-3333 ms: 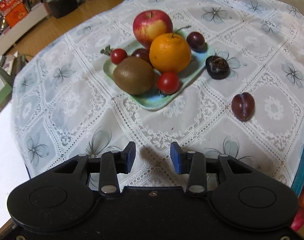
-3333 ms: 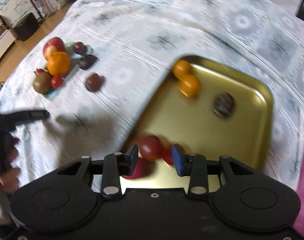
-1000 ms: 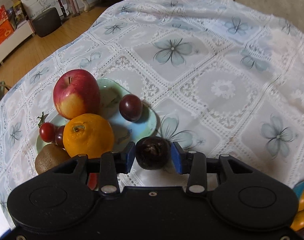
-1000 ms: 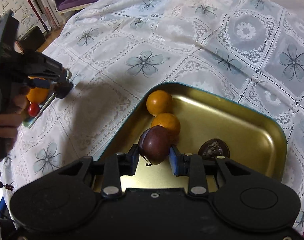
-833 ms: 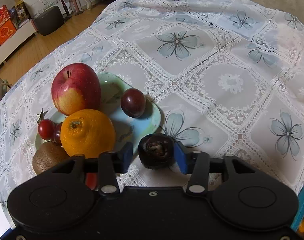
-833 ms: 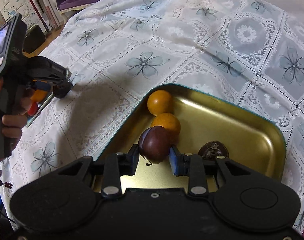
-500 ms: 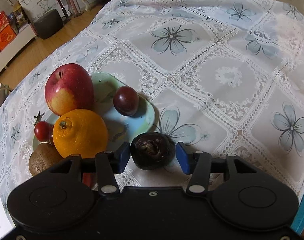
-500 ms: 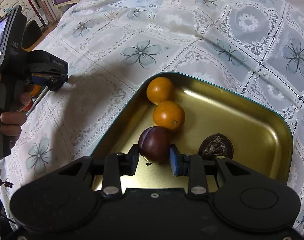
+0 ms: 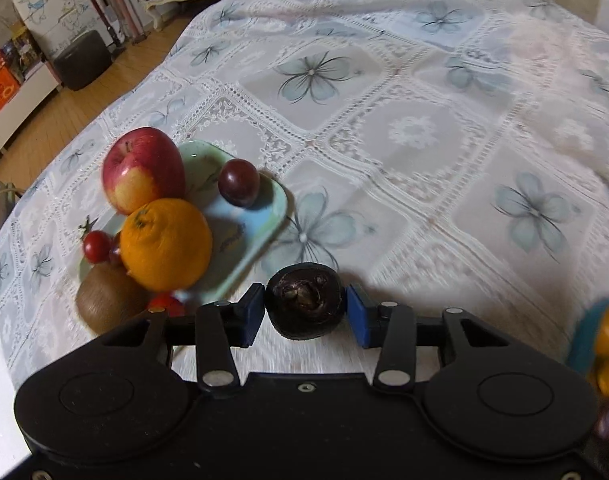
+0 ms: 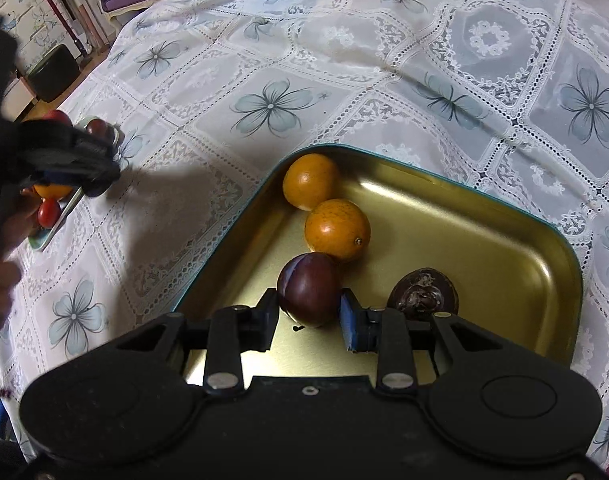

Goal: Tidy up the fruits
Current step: 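Move the left tool's dark brown fruit over the tray while the right tool holds the plum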

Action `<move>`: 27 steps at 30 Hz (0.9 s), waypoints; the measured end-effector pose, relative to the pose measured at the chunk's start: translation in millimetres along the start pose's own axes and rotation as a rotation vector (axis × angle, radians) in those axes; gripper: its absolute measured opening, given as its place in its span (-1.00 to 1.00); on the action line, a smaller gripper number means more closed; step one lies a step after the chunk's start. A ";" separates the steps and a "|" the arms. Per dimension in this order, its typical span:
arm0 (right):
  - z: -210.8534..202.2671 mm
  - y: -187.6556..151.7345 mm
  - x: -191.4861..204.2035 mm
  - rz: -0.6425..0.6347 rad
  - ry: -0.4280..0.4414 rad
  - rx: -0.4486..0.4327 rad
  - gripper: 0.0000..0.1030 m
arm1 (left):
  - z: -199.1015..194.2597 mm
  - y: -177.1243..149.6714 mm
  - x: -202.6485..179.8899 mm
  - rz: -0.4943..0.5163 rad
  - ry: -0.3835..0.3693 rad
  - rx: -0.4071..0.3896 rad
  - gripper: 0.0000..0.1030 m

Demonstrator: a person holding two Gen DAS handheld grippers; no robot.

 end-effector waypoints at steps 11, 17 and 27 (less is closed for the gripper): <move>-15.4 7.9 -1.8 0.034 0.013 -0.041 -0.38 | -98.1 -53.2 -0.2 0.050 -0.065 -0.010 0.01; -30.4 -11.3 -13.0 0.124 0.019 0.007 -0.38 | -139.0 -80.0 -12.7 0.076 -0.129 -0.020 0.01; -116.9 -57.8 -51.7 0.261 -0.061 -0.039 -0.37 | -187.9 -118.1 -66.8 0.163 -0.242 -0.040 0.01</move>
Point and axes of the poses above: each gripper's, at about its wrist camera, not at the fingertips, and z roughly the way its jaws point, x to its left, y to its top, the point moved 10 cm from there along z, roughly the way its jaws point, and after that the axes turned 11 degrees about -x, right-handed, at the moved point
